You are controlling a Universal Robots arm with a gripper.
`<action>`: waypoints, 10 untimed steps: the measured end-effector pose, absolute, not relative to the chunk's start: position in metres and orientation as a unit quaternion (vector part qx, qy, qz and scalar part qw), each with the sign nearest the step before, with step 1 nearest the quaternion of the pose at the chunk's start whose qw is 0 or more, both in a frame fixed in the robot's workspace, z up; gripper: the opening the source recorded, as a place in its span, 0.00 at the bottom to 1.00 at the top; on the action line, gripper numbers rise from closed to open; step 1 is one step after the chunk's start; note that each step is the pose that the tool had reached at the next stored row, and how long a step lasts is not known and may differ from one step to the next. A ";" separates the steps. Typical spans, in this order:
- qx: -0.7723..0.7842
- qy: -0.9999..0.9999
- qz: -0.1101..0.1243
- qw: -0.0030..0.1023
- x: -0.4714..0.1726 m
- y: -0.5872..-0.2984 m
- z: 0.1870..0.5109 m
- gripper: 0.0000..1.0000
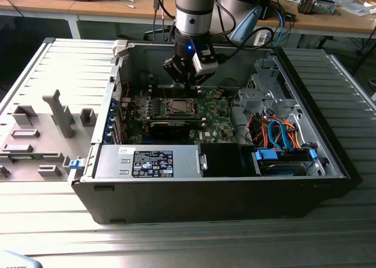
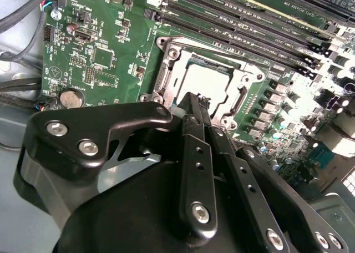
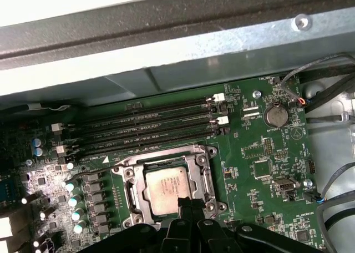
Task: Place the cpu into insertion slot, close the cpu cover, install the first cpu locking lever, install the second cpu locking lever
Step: 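Install the first cpu locking lever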
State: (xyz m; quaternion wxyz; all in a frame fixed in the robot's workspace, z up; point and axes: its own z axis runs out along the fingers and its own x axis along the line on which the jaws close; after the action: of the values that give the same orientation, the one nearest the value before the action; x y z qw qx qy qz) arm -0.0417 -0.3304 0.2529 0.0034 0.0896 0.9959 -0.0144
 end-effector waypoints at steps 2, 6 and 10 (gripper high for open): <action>0.089 0.996 -0.014 0.003 -0.042 -0.330 0.253 0.11; 0.087 0.996 -0.014 0.003 -0.042 -0.330 0.253 0.11; 0.086 0.996 -0.014 0.003 -0.042 -0.330 0.253 0.11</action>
State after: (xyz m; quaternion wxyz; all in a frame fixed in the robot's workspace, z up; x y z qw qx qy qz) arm -0.0417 -0.3304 0.2529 0.0035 0.0855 0.9962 -0.0144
